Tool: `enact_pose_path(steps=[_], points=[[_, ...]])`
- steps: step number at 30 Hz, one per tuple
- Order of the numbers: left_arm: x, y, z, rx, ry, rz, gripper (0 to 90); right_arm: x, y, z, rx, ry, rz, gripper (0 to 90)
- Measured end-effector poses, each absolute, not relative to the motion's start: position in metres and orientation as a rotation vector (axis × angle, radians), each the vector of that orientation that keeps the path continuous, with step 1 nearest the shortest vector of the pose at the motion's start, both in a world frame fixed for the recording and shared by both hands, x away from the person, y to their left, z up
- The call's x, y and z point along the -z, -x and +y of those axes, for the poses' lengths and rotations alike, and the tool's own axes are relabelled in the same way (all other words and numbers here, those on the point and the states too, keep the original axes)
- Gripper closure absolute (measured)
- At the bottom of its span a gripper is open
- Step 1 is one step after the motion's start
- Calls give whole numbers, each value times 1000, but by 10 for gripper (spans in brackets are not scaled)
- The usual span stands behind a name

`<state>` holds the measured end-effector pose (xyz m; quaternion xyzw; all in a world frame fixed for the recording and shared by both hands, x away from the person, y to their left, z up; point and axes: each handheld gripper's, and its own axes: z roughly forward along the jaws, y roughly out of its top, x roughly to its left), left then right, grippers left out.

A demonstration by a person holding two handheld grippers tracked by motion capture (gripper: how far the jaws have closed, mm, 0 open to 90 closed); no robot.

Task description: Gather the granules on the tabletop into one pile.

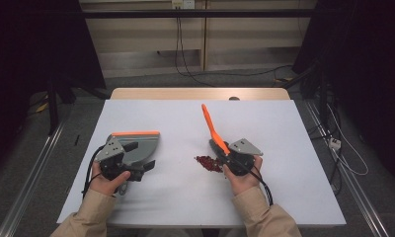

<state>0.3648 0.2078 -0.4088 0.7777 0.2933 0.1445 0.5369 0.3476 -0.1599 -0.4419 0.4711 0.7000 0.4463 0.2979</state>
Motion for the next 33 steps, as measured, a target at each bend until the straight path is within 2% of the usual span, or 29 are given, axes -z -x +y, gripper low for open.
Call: enact_pose_path(steps=[12, 19, 24, 33], points=[[409, -365, 209, -345, -1850, 703, 56, 435, -351, -159, -1243, -1256, 1841, 710], [409, -364, 207, -344, -1855, 701, 56, 427, -329, -167, -1284, -1244, 1818, 710], [409, -364, 206, -348, -1855, 695, 56, 435, -311, -163, -1280, -1231, 1804, 710], [410, -365, 206, -343, -1863, 697, 56, 445, -329, -153, -1286, -1214, 1785, 710]])
